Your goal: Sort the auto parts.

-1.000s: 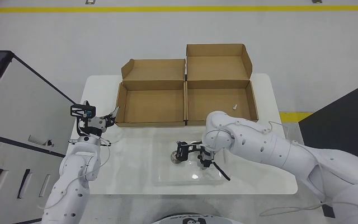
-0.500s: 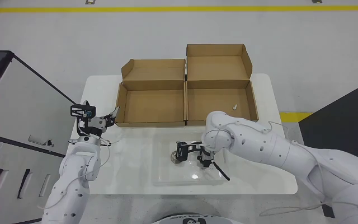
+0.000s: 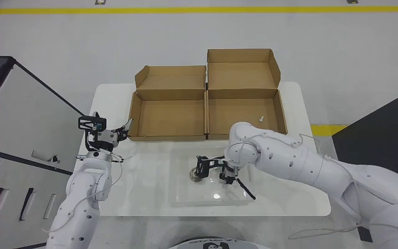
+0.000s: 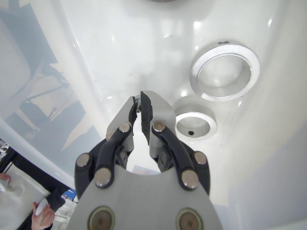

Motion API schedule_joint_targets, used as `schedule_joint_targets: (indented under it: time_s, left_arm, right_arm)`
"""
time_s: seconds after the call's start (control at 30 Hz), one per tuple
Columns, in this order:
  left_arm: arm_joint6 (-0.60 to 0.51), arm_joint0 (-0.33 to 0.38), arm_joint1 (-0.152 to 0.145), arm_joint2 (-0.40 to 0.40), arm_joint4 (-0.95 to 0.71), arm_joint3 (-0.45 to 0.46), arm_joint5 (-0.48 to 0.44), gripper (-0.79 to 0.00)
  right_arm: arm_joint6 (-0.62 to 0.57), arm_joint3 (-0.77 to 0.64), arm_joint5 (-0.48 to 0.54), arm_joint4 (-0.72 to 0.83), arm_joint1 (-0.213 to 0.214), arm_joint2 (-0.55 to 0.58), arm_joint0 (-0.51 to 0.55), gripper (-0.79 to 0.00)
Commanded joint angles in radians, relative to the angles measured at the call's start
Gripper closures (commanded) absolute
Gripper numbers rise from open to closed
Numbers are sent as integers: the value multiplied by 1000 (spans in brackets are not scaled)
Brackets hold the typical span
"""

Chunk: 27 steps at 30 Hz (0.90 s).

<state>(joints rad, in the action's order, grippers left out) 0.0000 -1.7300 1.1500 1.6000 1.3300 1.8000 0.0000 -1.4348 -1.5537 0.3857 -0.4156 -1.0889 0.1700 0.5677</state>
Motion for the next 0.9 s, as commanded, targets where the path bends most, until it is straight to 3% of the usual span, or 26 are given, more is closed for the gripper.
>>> schedule_joint_targets:
  time_s: [0.0,0.4,0.63,0.87]
  left_arm:
    - [0,0,0,0,0,0,0,-785]
    - [0,0,0,0,0,0,0,-785]
    - [0,0,0,0,0,0,0,-785]
    - [0,0,0,0,0,0,0,-785]
  right_arm:
    - [0,-6,0,12,4,0,-10,0]
    - [4,-116,3,175,78,3,-96,0]
    - [25,-198,24,264,161,79,-84,0]
    - [109,-276,46,352,262,224,-3,0]
